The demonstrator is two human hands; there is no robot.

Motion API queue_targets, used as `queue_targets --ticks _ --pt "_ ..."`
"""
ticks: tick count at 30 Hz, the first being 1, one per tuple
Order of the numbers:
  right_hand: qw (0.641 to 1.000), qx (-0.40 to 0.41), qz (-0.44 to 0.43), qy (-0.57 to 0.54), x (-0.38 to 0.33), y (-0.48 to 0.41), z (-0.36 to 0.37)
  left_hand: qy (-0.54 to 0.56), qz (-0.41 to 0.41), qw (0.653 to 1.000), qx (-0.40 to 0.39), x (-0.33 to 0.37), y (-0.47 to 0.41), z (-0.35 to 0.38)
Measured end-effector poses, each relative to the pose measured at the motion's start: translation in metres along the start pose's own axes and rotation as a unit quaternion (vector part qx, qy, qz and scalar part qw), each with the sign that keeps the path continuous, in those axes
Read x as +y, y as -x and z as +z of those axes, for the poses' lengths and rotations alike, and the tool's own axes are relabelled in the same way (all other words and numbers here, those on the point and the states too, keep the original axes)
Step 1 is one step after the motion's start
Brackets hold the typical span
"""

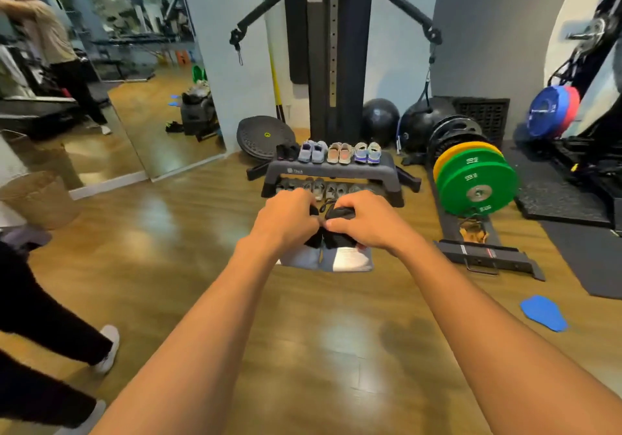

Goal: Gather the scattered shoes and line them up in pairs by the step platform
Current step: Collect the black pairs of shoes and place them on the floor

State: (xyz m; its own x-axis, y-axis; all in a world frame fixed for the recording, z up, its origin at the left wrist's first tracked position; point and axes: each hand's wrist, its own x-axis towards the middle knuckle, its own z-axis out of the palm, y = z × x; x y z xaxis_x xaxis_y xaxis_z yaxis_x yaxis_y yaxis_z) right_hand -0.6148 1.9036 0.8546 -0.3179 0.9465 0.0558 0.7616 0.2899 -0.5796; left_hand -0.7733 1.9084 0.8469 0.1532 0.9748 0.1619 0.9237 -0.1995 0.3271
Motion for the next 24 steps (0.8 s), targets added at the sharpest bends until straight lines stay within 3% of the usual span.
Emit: queue_targets --ticks 10,20,24 --pt "0.996 -0.078 0.015 -0.045 0.035 -0.272 0.026 -0.013 -0.039 0.999 -0.025 -0.135 -0.231 0.027" --pt "0.992 -0.06 0.086 -0.066 0.094 -0.531 0.064 0.022 -0.012 0.997 -0.075 -0.258 -0.474 0.079" --pt "0.988 -0.064 0.113 -0.08 0.126 -0.622 0.081 0.024 -0.015 0.991 -0.132 -0.293 -0.564 0.098"
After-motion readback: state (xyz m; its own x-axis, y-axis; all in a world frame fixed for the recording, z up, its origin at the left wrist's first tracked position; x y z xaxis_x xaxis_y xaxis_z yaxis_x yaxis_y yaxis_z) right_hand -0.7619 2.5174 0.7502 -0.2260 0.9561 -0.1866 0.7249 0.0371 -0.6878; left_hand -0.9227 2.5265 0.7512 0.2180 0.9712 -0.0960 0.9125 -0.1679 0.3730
